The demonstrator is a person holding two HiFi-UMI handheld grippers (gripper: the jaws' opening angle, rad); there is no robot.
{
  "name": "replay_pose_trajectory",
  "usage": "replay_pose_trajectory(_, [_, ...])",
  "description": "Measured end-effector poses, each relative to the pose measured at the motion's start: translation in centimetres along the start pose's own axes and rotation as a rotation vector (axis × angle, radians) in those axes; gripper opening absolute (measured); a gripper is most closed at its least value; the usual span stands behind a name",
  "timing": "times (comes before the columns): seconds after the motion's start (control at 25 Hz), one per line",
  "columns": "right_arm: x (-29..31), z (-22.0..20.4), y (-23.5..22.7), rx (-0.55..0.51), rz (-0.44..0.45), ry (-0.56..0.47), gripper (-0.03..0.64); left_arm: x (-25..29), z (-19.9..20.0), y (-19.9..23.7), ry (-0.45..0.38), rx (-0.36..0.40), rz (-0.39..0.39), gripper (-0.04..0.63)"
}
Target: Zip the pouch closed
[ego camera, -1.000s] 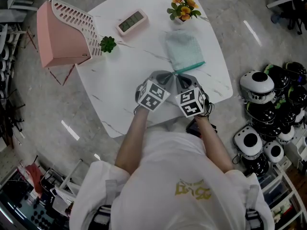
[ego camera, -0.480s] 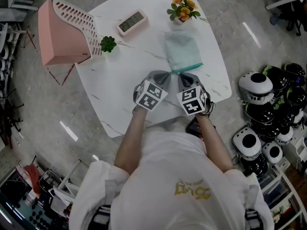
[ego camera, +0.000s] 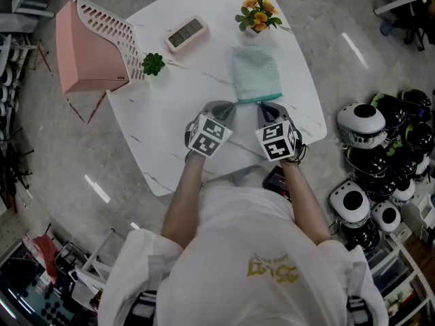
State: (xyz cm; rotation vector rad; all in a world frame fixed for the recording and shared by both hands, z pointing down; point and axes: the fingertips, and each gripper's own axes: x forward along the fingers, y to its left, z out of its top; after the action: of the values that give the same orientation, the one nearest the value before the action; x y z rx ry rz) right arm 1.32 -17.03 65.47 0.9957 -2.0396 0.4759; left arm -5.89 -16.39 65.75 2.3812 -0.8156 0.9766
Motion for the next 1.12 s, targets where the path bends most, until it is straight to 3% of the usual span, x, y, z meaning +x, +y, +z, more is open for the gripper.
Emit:
replay_pose_trajectory(1.0, [-1.1, -1.5, -2.9, 0.063, -0.067, 0.023, 0.020, -1.4, -1.1, 1.7, -0.008, -0.019, 0.078, 0.037])
replay_pose_trajectory(1.12, [-1.3, -1.3, -2.9, 0.082, -0.079, 0.001, 0.028, -1.7, -1.2, 2.1, -0.029, -0.033, 0.098, 0.064])
